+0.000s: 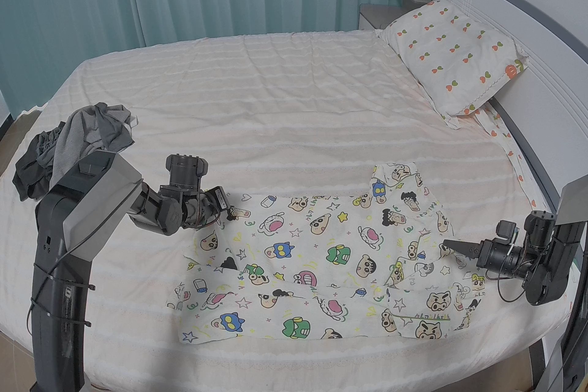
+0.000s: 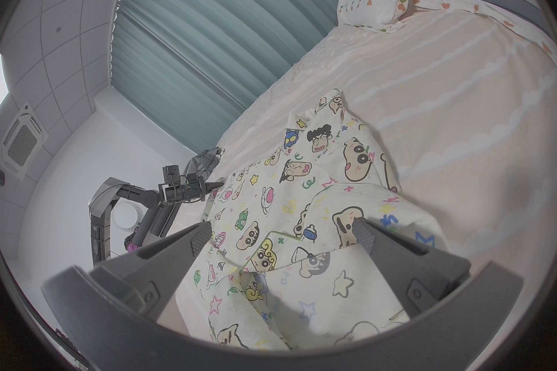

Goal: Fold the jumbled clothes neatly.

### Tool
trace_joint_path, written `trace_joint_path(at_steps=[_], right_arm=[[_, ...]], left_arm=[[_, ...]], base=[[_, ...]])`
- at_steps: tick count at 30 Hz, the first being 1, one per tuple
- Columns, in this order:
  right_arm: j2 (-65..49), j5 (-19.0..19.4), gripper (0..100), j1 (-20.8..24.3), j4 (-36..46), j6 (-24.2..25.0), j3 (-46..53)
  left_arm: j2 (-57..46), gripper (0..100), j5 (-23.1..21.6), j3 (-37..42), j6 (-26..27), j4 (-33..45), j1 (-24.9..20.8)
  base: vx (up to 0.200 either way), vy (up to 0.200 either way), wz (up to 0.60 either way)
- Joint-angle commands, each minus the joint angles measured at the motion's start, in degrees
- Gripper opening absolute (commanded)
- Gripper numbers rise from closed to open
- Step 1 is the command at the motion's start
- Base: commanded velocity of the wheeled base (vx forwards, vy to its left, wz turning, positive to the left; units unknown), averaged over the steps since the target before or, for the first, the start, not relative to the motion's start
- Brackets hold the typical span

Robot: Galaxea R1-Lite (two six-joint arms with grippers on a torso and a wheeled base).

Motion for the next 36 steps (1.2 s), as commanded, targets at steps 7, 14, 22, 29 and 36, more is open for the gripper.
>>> trace_joint_path(at_steps=[7, 14, 22, 29, 36], right_arm=[[-1.7, -3.1, 100, 0.1, 3.3, 0.5, -8.8], [-1.1, -12.1, 100, 1.1, 29.7, 0.5, -31.8], [4.3, -13.3, 100, 3.2, 43.5, 0.2, -48.3], [8.4, -13.5, 100, 5.5, 48.9, -5.1, -55.4], [11.4, -14.0, 100, 6.9, 54.9, -9.7, -62.0]], left_arm=[[-0.2, 0, 7.9, -0.7, -4.6, -4.1, -0.4], [-2.8, 0, 8.2, -0.5, -4.8, -4.1, -0.6], [-3.6, 0, 8.4, 0.4, -4.7, -3.8, -0.6], [-4.3, 0, 8.4, 2.7, -4.7, -4.0, -0.8], [-5.0, 0, 8.4, 3.3, -4.7, -4.0, -0.9]], base=[[0.000, 0.000, 0.00], [0.000, 0.000, 0.00], [0.000, 0.000, 0.00], [0.000, 0.000, 0.00], [0.000, 0.000, 0.00]])
